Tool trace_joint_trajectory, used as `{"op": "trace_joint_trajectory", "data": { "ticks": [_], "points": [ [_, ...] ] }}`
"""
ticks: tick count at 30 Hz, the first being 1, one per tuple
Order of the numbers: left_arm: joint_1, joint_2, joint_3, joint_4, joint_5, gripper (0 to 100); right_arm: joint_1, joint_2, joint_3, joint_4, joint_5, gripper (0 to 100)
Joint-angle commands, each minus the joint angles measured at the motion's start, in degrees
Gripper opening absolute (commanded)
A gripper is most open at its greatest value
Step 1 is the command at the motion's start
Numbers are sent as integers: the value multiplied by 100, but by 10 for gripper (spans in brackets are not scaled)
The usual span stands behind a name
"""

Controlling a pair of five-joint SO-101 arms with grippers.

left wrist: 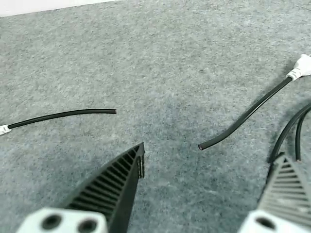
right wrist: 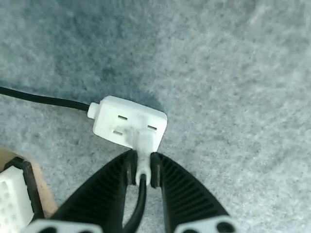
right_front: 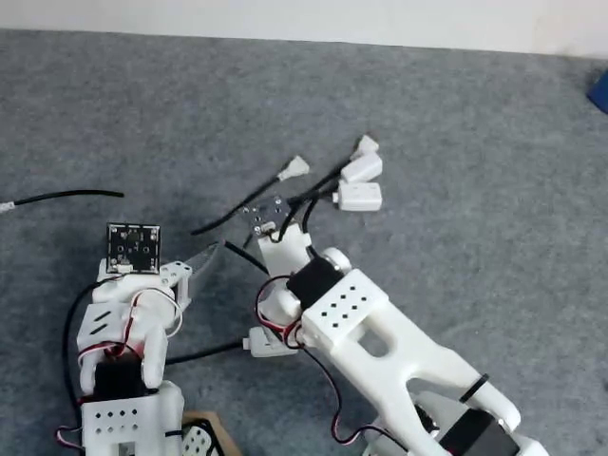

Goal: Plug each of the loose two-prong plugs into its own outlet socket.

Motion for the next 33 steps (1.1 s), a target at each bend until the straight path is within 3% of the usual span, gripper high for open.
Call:
{"op": "trace_joint_trajectory", "data": {
  "ticks": [1, 9, 19, 33],
  "points": [
    [-57, 4, -13, -105, 70, 383, 31, 4, 110, -101, -53, 6],
    [-57, 4, -22, -105, 70, 383, 75, 48, 171, -48, -53, 6],
    [-57, 4, -22, -105, 70, 383, 629, 48, 233, -13, -123, 6],
    [-57, 4, -22, -105, 70, 383, 286, 48, 497, -330, -299, 6]
  ]
}}
